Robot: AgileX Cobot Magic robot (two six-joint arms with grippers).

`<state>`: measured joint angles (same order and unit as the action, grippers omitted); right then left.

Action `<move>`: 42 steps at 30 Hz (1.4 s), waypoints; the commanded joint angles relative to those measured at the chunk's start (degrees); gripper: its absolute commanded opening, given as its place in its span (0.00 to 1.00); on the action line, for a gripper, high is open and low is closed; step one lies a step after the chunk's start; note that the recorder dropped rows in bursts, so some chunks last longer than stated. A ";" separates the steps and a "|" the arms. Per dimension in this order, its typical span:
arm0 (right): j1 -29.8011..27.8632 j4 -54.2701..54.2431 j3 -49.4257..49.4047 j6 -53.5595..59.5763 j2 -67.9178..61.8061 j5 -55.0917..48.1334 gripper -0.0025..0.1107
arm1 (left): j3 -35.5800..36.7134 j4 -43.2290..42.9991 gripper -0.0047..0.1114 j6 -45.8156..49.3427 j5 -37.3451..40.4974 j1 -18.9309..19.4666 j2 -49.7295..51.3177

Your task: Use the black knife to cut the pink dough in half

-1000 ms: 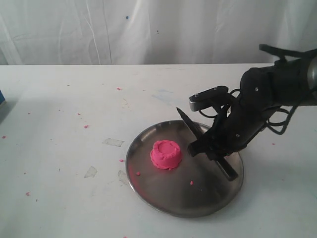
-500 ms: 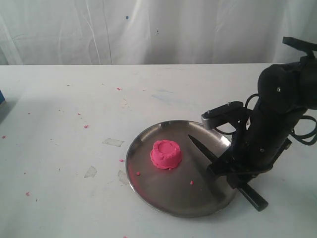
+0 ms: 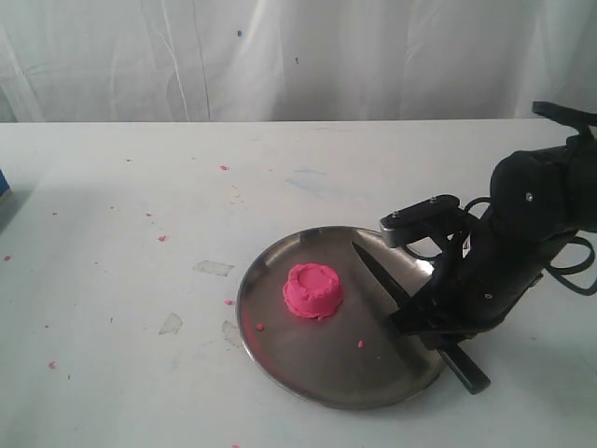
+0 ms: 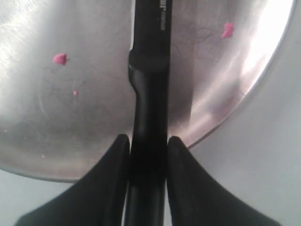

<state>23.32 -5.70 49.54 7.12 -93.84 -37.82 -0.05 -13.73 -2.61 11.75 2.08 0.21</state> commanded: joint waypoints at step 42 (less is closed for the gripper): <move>0.00 0.37 -0.50 3.09 -4.18 4.72 0.21 | 0.05 -0.07 0.04 -0.14 -0.10 -0.08 -0.21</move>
<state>23.32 -5.96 48.42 10.10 -97.68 -31.91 -0.05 -13.73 -2.61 11.75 2.08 0.21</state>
